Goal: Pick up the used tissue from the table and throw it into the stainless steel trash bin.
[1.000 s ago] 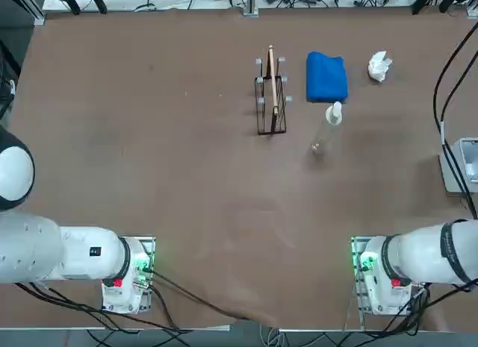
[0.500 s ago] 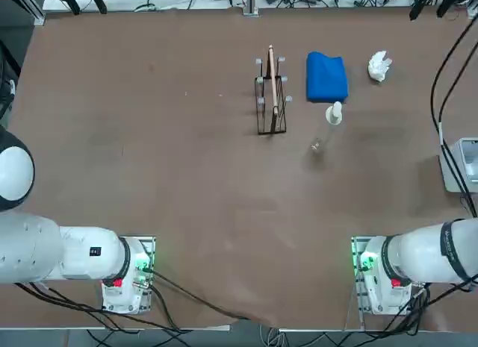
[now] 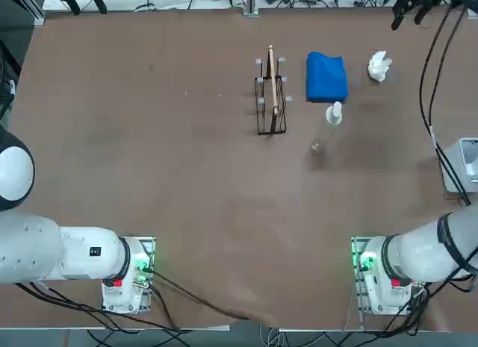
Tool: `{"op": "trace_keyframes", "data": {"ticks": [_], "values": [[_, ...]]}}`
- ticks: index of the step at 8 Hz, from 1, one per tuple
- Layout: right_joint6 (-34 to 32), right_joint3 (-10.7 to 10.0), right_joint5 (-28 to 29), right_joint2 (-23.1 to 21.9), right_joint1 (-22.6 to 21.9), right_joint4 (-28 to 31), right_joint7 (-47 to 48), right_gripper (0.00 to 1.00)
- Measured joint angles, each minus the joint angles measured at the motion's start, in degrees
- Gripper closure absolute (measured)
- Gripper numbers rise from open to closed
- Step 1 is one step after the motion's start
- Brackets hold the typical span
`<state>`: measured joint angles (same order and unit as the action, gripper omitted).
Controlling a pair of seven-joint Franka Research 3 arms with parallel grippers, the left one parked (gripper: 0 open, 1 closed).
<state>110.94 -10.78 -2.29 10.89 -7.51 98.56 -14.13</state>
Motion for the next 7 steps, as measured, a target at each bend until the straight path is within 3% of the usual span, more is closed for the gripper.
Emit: {"op": "trace_keyframes", "data": {"ticks": [2, 4, 7], "values": [[9.9, 0.0, 0.6, 6.9, 1.1, 0.1, -2.9, 0.0], [19.4, 0.0, 4.9, 14.4, 1.2, 0.0, -3.0, 0.0], [23.3, 0.0, 11.1, 21.4, 1.3, -2.4, -2.7, 0.0]]}}
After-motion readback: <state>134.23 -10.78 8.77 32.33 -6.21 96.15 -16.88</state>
